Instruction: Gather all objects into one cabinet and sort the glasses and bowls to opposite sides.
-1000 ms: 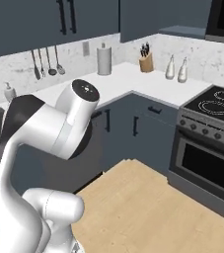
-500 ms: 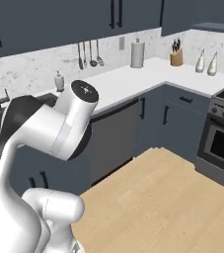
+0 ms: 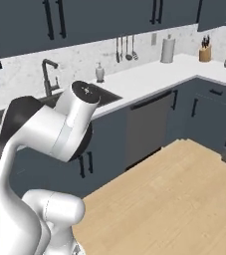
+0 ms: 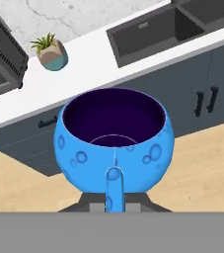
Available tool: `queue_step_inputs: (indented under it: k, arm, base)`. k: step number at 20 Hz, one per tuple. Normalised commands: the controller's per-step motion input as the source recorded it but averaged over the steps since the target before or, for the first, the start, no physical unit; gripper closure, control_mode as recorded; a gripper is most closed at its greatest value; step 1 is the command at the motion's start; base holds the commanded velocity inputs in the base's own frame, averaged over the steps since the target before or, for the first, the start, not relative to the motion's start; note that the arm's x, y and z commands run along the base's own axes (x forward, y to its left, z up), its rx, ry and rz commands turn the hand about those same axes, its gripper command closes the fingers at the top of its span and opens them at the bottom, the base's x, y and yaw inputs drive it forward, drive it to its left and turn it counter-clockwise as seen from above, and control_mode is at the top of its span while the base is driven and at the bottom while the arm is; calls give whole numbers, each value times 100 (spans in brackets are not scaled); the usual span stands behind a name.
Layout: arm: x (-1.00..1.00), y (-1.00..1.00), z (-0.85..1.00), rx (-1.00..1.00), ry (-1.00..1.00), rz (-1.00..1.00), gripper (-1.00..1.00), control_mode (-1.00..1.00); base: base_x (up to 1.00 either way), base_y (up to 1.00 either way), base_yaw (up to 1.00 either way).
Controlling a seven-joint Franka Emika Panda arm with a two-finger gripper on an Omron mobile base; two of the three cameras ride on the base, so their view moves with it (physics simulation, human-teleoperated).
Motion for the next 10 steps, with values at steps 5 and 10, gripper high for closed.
queue_step_inputs:
  k: [5,10]
  arm:
    - [0,0,0,0,0,0,100,100]
    - [0,0,0,0,0,0,100,100]
  base:
    - [-99,68,12]
    - [-91,76,18]
